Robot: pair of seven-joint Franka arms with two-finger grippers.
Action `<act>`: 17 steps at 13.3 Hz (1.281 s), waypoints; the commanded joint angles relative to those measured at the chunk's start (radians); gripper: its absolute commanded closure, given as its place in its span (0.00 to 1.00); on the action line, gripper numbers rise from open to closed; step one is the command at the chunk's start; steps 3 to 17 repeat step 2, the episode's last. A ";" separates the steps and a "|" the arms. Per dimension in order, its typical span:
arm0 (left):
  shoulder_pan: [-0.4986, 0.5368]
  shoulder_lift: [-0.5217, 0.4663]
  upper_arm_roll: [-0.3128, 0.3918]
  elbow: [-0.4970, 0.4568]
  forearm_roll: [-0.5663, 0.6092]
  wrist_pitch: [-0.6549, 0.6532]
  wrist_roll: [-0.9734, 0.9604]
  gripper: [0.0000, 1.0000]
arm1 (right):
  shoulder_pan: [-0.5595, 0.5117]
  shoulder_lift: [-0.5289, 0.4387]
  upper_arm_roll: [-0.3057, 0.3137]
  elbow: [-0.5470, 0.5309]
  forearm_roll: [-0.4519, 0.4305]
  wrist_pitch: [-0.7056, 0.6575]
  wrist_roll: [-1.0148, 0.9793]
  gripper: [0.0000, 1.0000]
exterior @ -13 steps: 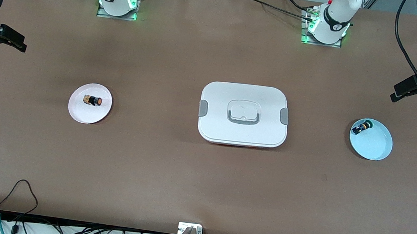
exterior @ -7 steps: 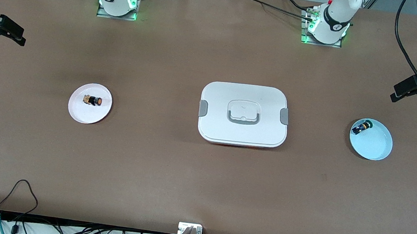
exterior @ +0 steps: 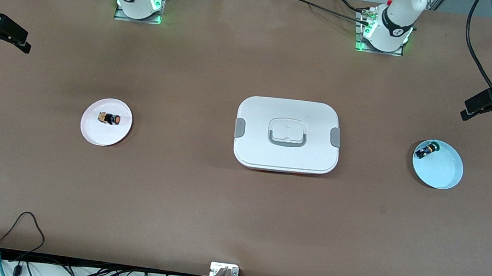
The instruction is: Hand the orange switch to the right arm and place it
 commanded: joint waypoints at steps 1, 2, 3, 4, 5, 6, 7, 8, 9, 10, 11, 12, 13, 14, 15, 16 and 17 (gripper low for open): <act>0.002 0.000 0.005 -0.003 -0.023 0.011 0.025 0.00 | -0.001 -0.011 0.006 0.004 0.007 0.001 0.008 0.00; 0.002 0.000 0.005 -0.003 -0.023 0.011 0.023 0.00 | -0.001 -0.011 0.008 0.004 0.007 0.000 0.008 0.00; 0.002 0.000 0.005 -0.003 -0.023 0.011 0.023 0.00 | -0.001 -0.011 0.008 0.004 0.007 0.000 0.008 0.00; 0.002 0.000 0.005 -0.003 -0.023 0.011 0.023 0.00 | -0.001 -0.011 0.008 0.004 0.007 0.000 0.008 0.00; 0.002 0.000 0.005 -0.003 -0.023 0.011 0.023 0.00 | -0.001 -0.011 0.008 0.004 0.007 0.000 0.008 0.00; 0.002 0.000 0.005 -0.003 -0.023 0.011 0.023 0.00 | -0.001 -0.011 0.008 0.004 0.007 0.000 0.008 0.00; 0.002 0.000 0.005 -0.003 -0.023 0.011 0.023 0.00 | -0.001 -0.011 0.008 0.004 0.007 0.000 0.008 0.00; 0.002 0.000 0.005 -0.003 -0.023 0.011 0.023 0.00 | -0.001 -0.011 0.008 0.004 0.007 0.000 0.008 0.00; 0.002 0.000 0.005 -0.003 -0.023 0.011 0.023 0.00 | -0.001 -0.011 0.008 0.004 0.007 0.000 0.008 0.00; 0.002 0.000 0.005 -0.003 -0.023 0.011 0.023 0.00 | -0.001 -0.011 0.008 0.004 0.007 0.000 0.008 0.00; 0.002 0.000 0.005 -0.003 -0.023 0.011 0.023 0.00 | -0.001 -0.011 0.008 0.004 0.007 0.000 0.008 0.00; 0.002 0.000 0.005 -0.003 -0.023 0.011 0.023 0.00 | -0.001 -0.011 0.008 0.004 0.007 0.000 0.008 0.00; 0.002 0.000 0.005 -0.003 -0.023 0.011 0.023 0.00 | -0.001 -0.011 0.008 0.004 0.007 0.000 0.008 0.00; 0.002 0.000 0.005 -0.003 -0.023 0.011 0.023 0.00 | -0.001 -0.011 0.008 0.004 0.007 0.000 0.008 0.00; 0.002 0.000 0.005 -0.003 -0.023 0.011 0.023 0.00 | -0.001 -0.011 0.008 0.004 0.007 0.000 0.008 0.00; 0.002 0.000 0.005 -0.003 -0.023 0.011 0.023 0.00 | -0.001 -0.011 0.008 0.004 0.007 0.000 0.008 0.00; 0.002 0.000 0.005 -0.003 -0.023 0.011 0.023 0.00 | -0.001 -0.011 0.008 0.004 0.007 0.000 0.008 0.00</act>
